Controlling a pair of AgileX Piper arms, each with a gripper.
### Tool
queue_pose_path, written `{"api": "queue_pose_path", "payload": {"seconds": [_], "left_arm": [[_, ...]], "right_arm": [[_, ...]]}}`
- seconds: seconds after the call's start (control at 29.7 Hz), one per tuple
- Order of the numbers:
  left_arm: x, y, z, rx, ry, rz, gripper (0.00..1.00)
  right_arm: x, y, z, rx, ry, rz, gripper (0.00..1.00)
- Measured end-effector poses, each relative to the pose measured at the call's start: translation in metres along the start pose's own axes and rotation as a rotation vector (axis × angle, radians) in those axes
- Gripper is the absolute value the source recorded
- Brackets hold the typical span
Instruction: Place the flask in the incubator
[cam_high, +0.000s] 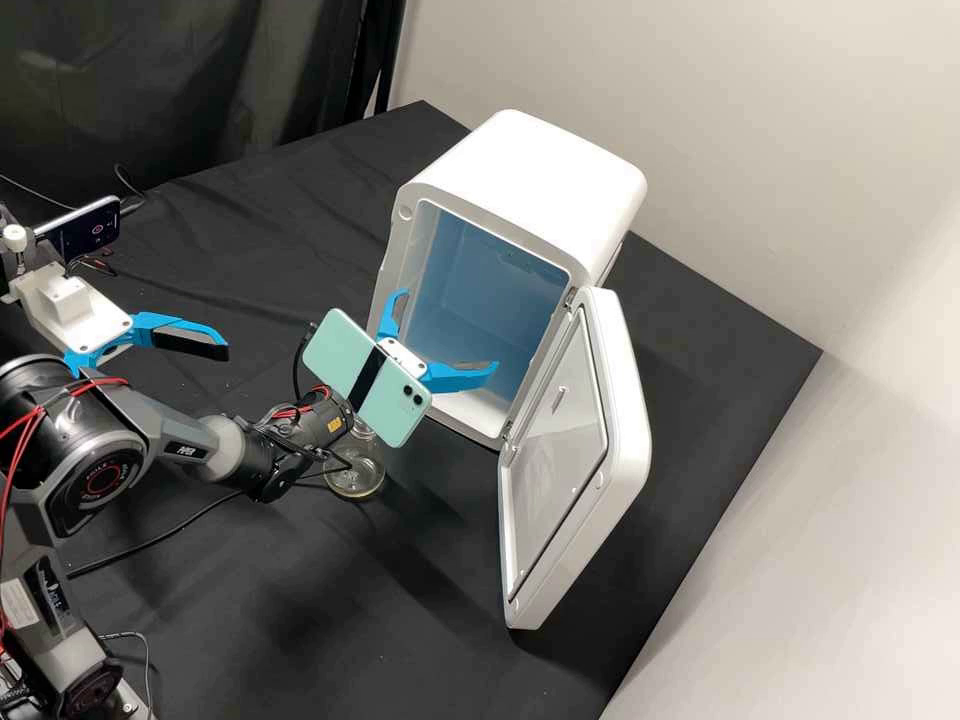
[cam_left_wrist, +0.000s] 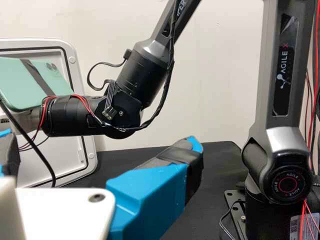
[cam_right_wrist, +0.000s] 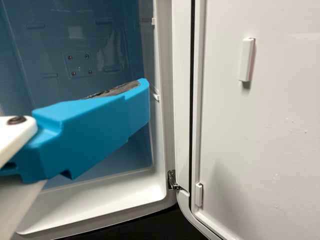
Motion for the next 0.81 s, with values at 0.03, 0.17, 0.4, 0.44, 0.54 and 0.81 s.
{"api": "queue_pose_path", "payload": {"seconds": [0.03,0.17,0.4,0.44,0.54,0.81], "left_arm": [[0.000,0.0000,0.000,0.000,0.000,0.000,1.00],[0.000,0.0000,0.000,0.000,0.000,0.000,1.00],[0.000,0.0000,0.000,0.000,0.000,0.000,1.00],[0.000,-0.0005,0.001,0.004,-0.006,-0.005,1.00],[-0.001,-0.0009,0.003,0.004,-0.024,-0.039,1.00],[-0.019,-0.0134,0.007,-0.013,-0.129,-0.026,1.00]], "right_arm": [[0.000,0.000,0.000,0.000,0.000,0.000,1.00],[0.000,0.000,0.000,0.000,0.000,0.000,1.00],[0.000,0.000,0.000,0.000,0.000,0.000,1.00],[0.000,0.000,0.000,0.000,0.000,0.000,1.00],[0.000,0.000,0.000,0.000,0.000,0.000,1.00],[0.000,0.000,0.000,0.000,0.000,0.000,1.00]]}}
